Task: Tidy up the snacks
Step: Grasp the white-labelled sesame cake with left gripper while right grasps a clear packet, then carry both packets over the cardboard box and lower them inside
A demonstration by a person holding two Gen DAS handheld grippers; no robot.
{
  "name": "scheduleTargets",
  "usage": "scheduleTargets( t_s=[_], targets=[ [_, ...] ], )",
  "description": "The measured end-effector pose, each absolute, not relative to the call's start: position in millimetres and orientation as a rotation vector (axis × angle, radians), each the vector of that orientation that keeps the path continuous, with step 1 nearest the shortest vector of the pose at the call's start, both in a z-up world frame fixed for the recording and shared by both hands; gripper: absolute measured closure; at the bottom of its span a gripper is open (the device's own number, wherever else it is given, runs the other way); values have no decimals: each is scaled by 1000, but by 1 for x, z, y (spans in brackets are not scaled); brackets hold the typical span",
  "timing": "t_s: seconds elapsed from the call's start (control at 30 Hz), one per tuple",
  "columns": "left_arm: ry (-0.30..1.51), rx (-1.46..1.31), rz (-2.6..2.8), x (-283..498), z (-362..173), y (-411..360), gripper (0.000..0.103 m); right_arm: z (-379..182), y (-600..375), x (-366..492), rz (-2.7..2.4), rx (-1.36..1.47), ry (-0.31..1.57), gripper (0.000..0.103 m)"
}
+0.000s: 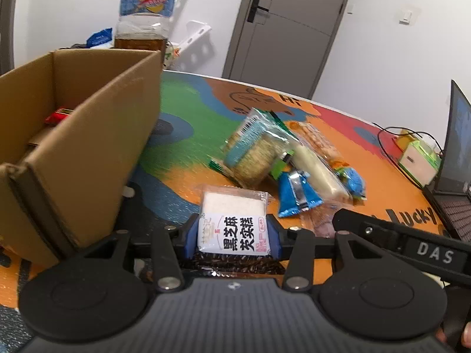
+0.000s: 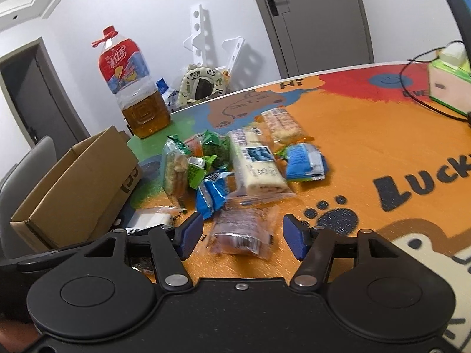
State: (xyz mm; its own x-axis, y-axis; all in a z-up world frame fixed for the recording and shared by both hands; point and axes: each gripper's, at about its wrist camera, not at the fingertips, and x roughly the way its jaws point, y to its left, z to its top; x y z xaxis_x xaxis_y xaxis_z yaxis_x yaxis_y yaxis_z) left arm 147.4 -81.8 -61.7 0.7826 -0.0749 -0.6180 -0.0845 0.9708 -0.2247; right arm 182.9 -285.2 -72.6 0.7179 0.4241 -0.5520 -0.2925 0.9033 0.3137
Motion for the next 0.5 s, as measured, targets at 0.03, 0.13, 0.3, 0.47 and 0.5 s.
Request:
scheduleTargets(
  t_s=[0.03, 0.13, 0.3, 0.47, 0.5],
  targets=[
    [671, -248, 9, 147, -62, -81, 58, -73, -283, 185, 399, 203, 664, 42],
    [669, -253, 16, 148, -62, -79, 58, -76, -274, 190, 391, 173, 678, 40],
    [672, -252, 24, 149, -63, -79, 58, -83, -268, 188, 362, 124, 680, 52],
    [656, -246, 15, 145, -57, -83, 58, -81, -281, 184, 373, 167, 684, 65],
    [653, -249, 10, 144, -55, -84, 58, -79, -283, 181, 368, 173, 679, 65]
  ],
)
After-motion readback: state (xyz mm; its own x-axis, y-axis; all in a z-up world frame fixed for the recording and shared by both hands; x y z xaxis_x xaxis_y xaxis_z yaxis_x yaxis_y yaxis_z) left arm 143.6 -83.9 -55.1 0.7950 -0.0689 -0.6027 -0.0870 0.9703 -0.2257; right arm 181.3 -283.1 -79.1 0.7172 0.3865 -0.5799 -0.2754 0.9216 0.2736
